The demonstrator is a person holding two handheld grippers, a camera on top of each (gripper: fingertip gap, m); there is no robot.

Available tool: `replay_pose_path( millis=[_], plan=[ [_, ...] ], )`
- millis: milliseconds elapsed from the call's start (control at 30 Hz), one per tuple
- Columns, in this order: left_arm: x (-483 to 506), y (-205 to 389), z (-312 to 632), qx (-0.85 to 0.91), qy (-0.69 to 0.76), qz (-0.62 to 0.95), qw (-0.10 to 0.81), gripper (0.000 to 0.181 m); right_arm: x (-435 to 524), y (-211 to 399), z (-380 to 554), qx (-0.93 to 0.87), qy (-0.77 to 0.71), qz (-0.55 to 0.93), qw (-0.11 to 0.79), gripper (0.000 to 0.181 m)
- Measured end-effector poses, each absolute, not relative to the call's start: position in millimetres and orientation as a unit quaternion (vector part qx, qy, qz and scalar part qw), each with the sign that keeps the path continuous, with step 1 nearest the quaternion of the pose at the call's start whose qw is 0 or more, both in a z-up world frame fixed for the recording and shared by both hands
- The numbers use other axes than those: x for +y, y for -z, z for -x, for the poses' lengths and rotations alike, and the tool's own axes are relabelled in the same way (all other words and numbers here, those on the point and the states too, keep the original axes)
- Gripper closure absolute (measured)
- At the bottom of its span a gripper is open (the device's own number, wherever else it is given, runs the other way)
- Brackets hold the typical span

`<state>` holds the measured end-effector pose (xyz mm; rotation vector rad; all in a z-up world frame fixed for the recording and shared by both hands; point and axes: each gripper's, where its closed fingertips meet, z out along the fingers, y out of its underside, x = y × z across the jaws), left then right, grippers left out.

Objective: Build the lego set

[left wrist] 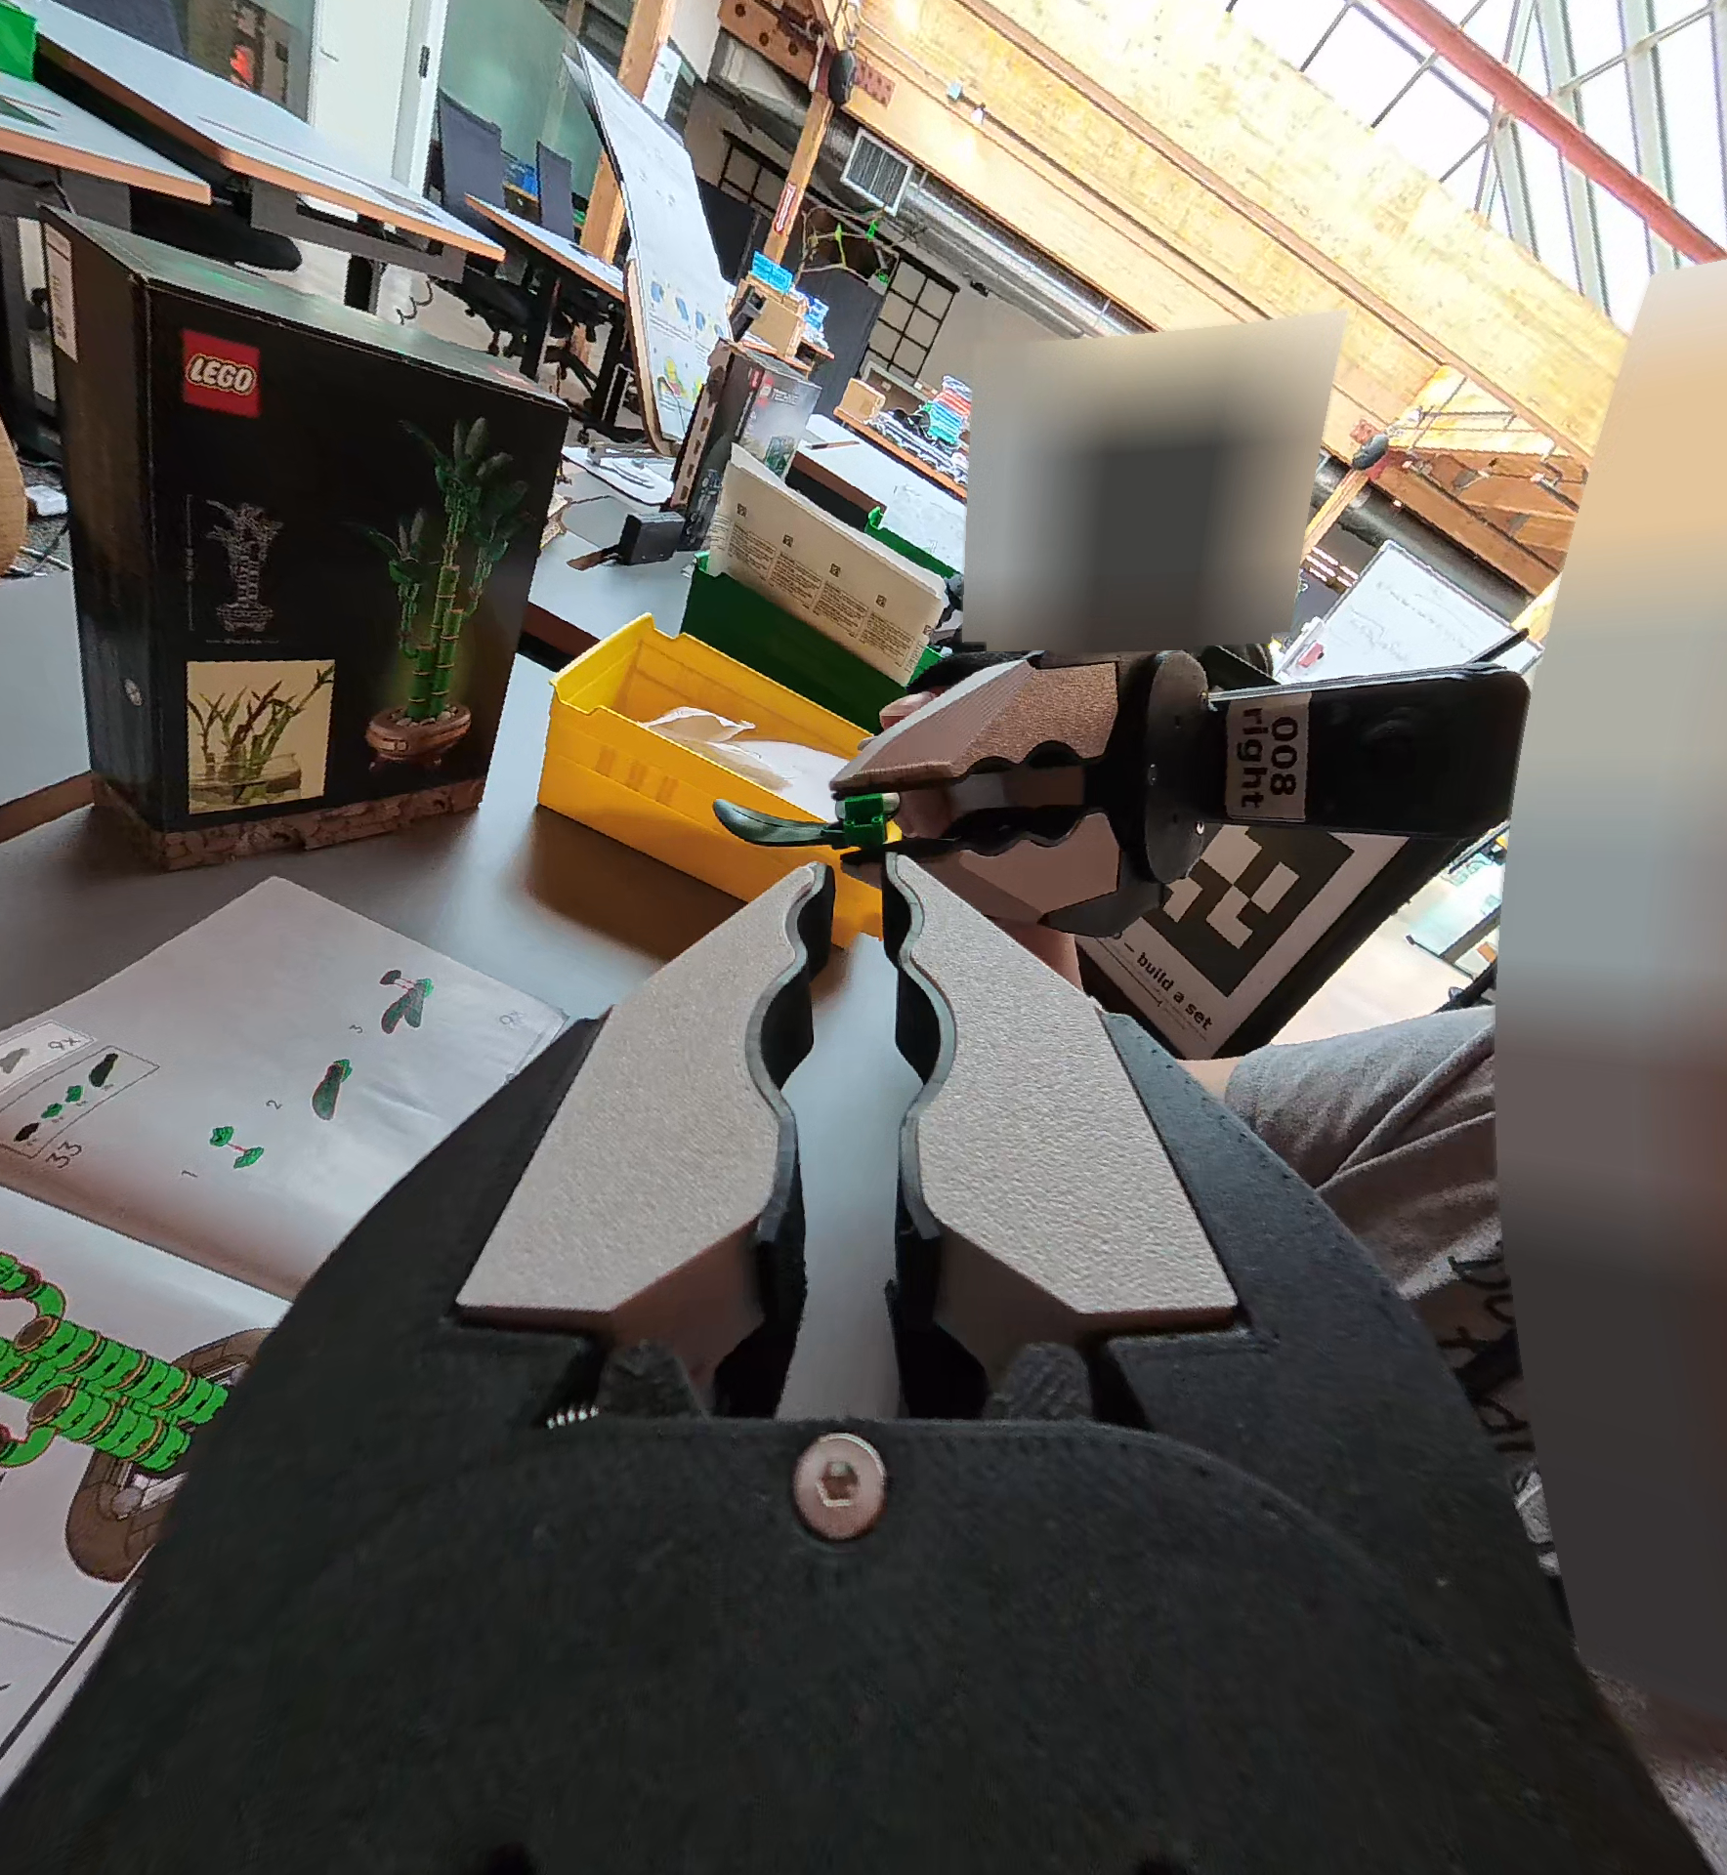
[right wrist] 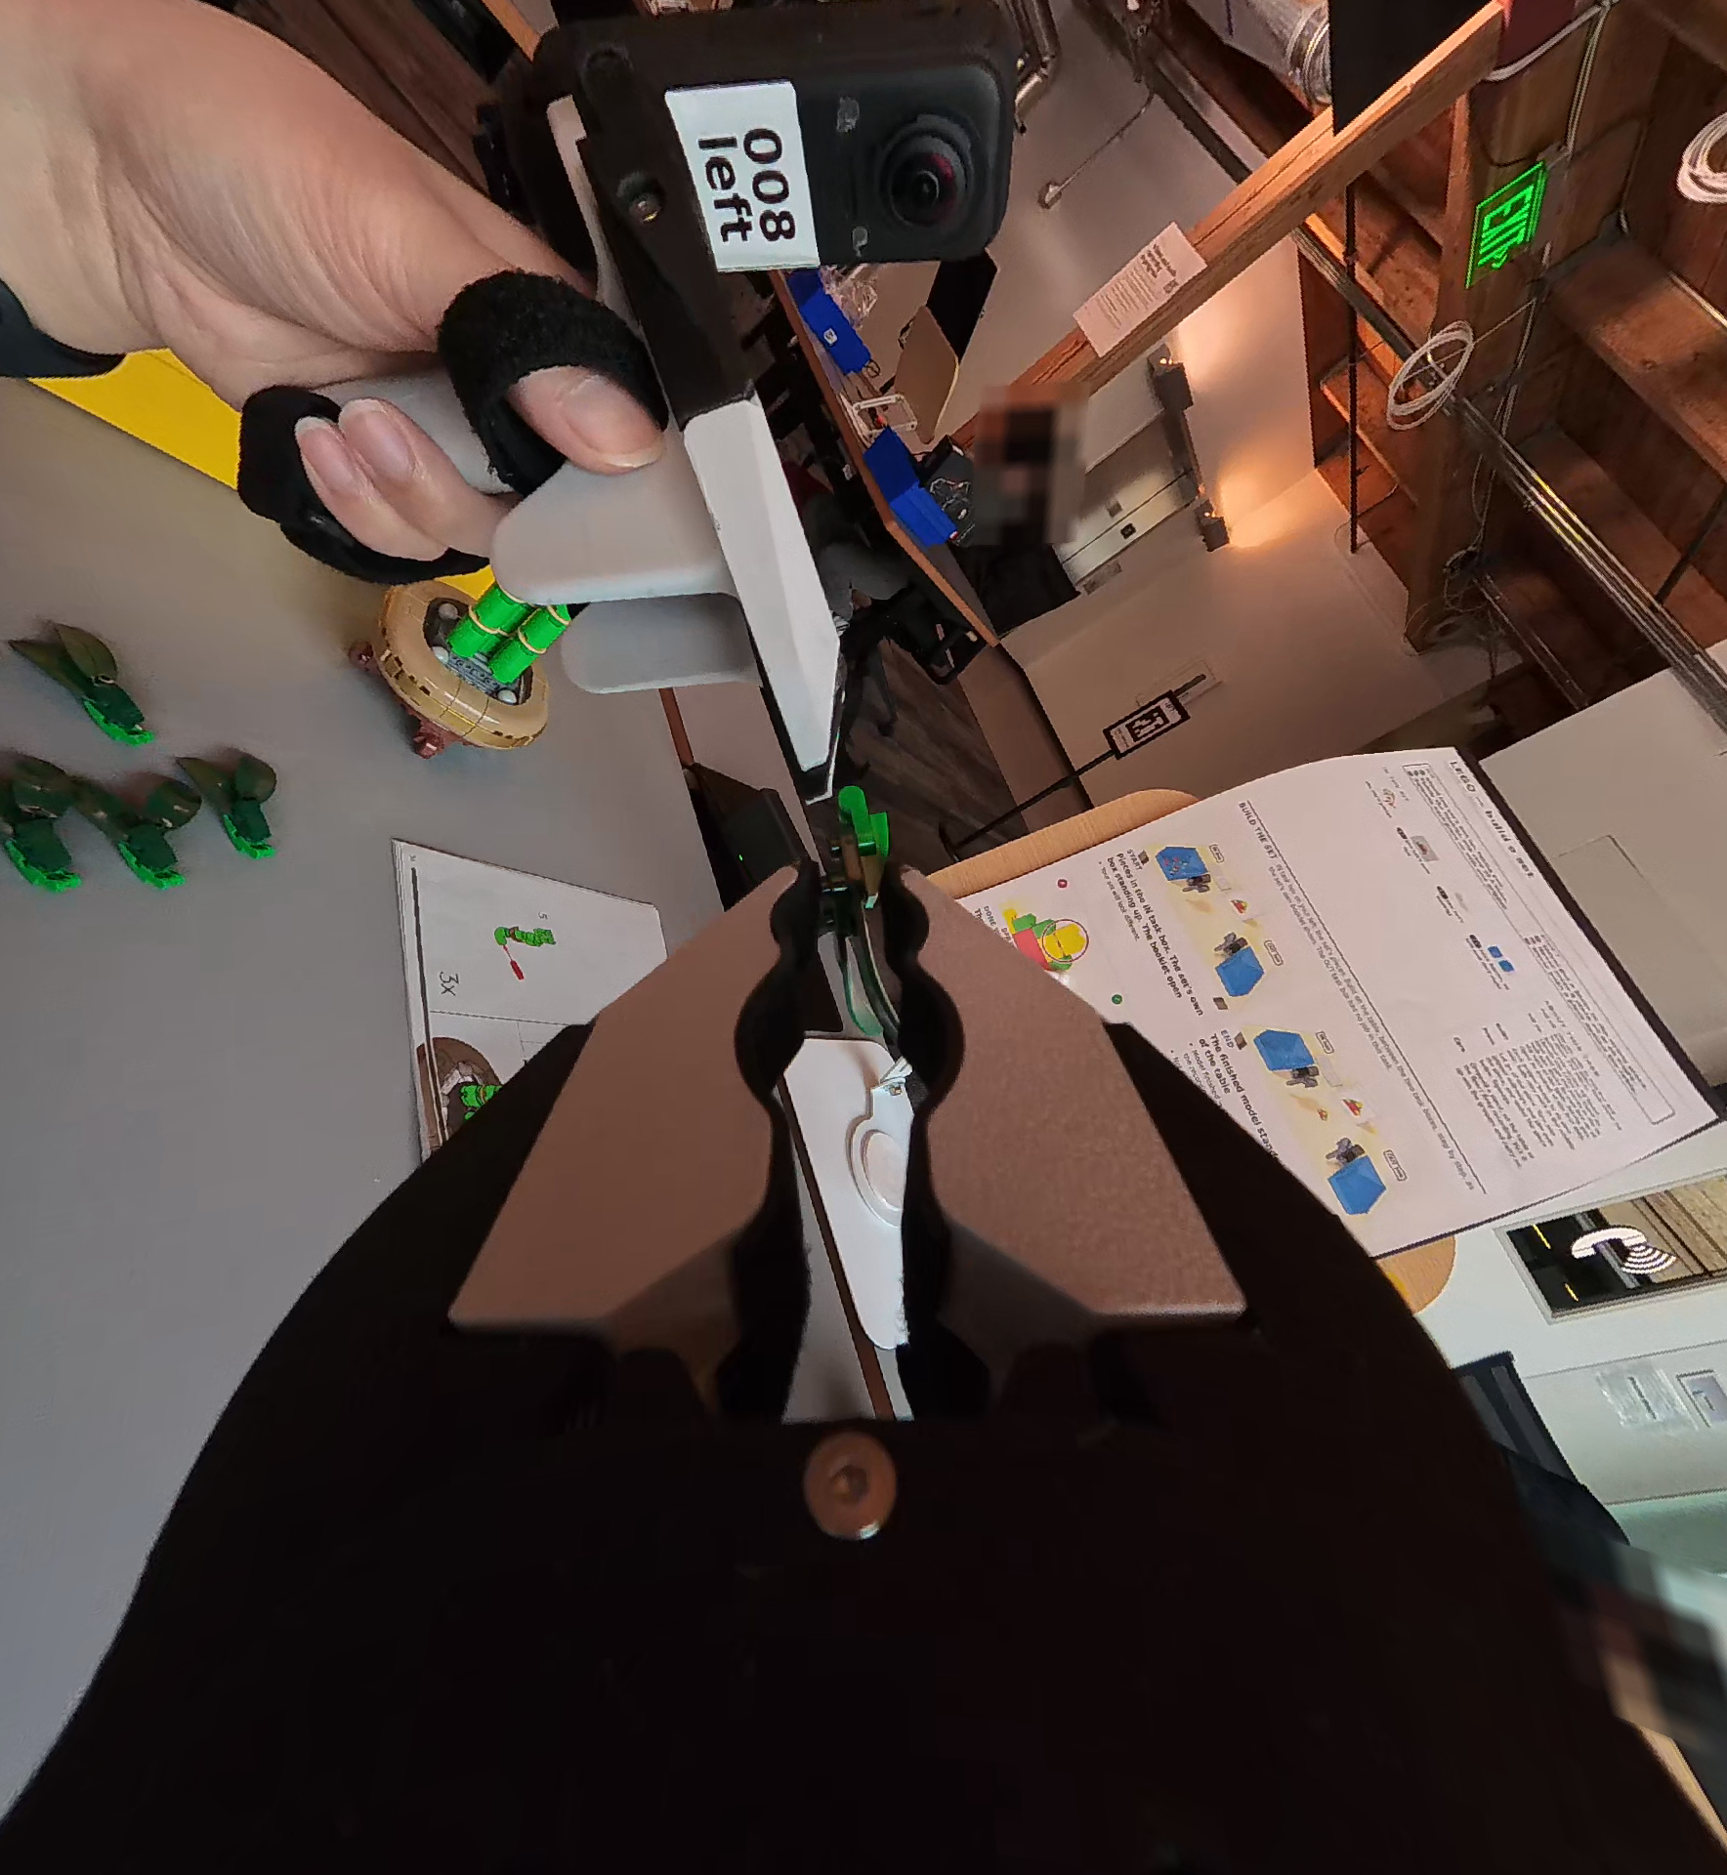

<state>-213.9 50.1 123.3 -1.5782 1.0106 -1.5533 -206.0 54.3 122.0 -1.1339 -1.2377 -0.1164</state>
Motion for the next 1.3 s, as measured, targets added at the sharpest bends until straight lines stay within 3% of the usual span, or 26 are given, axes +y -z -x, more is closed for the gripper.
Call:
replay_pose_path(
  millis=[1300],
  plan=[
    [49.7, -127.1, 210.5, 0.385, 0.606, 0.600, 0.355, 0.173, 56.3, -121.6, 209.0, -0.530, -0.019, 0.529, 0.662, 0.172]
  ],
)
